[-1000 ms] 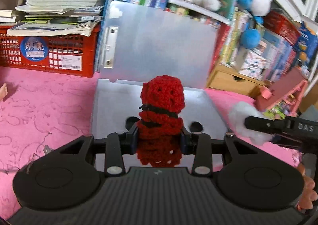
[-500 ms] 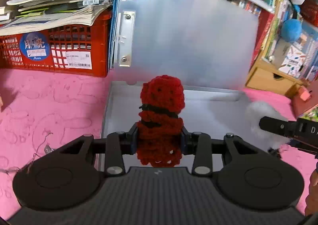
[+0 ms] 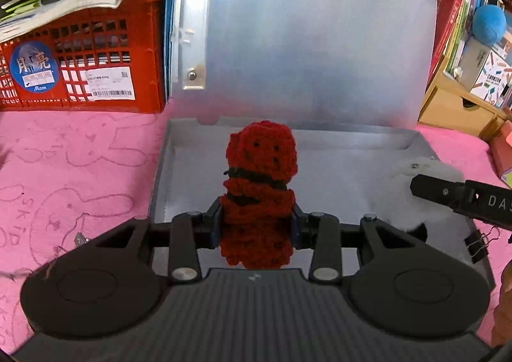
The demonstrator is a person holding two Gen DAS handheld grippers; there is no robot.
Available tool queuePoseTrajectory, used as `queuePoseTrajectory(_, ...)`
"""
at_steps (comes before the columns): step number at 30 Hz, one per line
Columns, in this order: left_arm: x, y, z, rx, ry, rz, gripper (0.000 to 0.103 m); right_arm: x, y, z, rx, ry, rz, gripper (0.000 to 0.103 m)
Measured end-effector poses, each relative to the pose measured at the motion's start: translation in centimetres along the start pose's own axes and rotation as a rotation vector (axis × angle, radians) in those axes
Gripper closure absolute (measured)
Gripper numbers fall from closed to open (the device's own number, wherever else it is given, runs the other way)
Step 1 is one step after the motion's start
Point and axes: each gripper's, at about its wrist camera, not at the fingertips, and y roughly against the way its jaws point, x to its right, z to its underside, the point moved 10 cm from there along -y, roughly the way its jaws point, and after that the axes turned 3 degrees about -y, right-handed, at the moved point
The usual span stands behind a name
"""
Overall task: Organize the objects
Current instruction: 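Carry both toys into the silver box and open both grippers, then withdraw both grippers from the box toward the remaining toys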
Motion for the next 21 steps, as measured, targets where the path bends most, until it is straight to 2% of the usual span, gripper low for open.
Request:
queuePoseTrajectory(5, 0.1, -0.3, 0.2, 0.007, -0.011, 0.001, 0.059, 0.1, -0.5, 0.6, -0.01, 0.02, 0.008, 0.046)
queuePoseTrajectory(7, 0.1, -0.1, 0.2, 0.014, -0.016, -0.001, 0.057, 0.2, -0.3, 0.5, -0.002, 0.017, 0.0, 0.038)
queuePoseTrajectory(8, 0.2, 0.0, 0.1, 0.019, -0.023, -0.002, 0.053, 0.3, 0.0, 0.4, 0.009, 0.015, 0.002, 0.031)
queuePoseTrajectory(11, 0.5, 0.6, 0.1, 0.03, -0.032, -0.003, 0.04, 0.2, 0.9, 0.1, 0.042, 0.009, -0.012, 0.026)
queuePoseTrajectory(13, 0.6, 1.2, 0.0, 0.034, -0.034, -0.006, 0.035, 0.1, 1.8, 0.0, 0.062, 0.006, -0.019, 0.024)
queuePoseTrajectory(16, 0.5, 2.0, 0.1, 0.023, -0.036, -0.016, 0.031, -0.2, 3.3, -0.1, 0.086, 0.017, -0.024, 0.022)
queuePoseTrajectory(21, 0.5, 4.6, 0.2, 0.048, -0.032, -0.016, 0.028, -1.1, 6.3, 0.5, 0.123, 0.073, -0.03, 0.019)
